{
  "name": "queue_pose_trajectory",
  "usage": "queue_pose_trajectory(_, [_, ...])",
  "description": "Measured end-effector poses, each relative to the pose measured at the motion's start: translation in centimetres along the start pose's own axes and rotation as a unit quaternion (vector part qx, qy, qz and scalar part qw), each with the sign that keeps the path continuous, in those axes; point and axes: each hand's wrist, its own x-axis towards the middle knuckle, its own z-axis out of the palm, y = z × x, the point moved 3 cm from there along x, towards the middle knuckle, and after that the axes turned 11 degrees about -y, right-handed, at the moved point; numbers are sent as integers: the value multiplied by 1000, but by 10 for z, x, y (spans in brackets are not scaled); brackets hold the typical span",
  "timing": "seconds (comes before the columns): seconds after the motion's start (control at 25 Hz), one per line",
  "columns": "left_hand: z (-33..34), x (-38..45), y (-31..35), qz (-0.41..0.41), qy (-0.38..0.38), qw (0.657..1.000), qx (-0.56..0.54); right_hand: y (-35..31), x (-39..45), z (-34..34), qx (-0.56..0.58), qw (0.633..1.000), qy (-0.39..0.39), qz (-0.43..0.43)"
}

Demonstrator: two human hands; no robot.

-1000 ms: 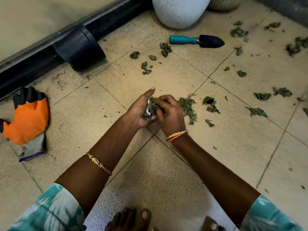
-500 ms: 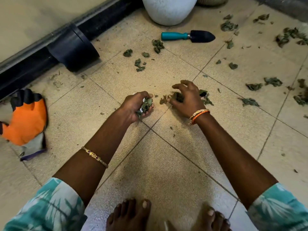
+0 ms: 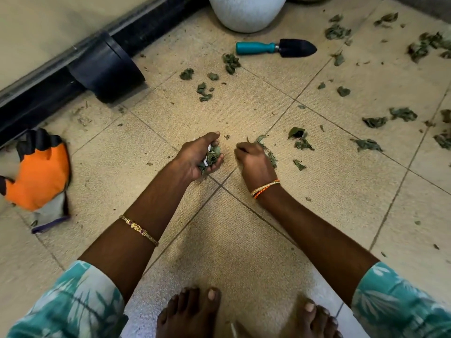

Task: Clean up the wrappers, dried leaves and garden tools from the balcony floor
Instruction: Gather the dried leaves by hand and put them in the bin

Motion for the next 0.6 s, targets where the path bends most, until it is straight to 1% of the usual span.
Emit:
queue_pose_trajectory(0.04, [2,1,0,-11,-16,1000,17,5,3,-10,49,999,8,7])
queue_pose_trajectory(0.08, [6,1,-1,-20,-32,999,32,11,5,-25,132,990,19,53])
queue_pose_trajectory(0.12, [9,1,-1,-26,-47,998,38,19,8,-40,230,966,37,115])
queue_pose_trajectory(0.16, [13,2,-1,-30,-61,997,39,28,10,-54,329,928,45,171])
queue_pose_trajectory(0.2, [16,3,-1,-29,-76,996,37,34,12,-69,411,888,49,198])
queue_pose_trajectory(0.32, [27,6,2,4,-116,993,5,45,15,-93,588,784,31,197])
queue_pose_trajectory(0.4, [37,7,5,38,-124,991,-16,44,14,-92,675,708,3,206])
queue_pose_trajectory(0.44, [44,5,7,52,-139,989,-22,42,14,-88,691,692,-1,210])
queue_pose_trajectory(0.48, [51,3,9,61,-159,985,-25,39,12,-85,676,706,5,209])
queue_pose_trajectory(0.52, [57,2,9,69,-177,982,-26,36,11,-81,630,750,16,199])
queue_pose_trajectory(0.6, [63,4,9,74,-178,981,-26,32,7,-76,499,851,27,162])
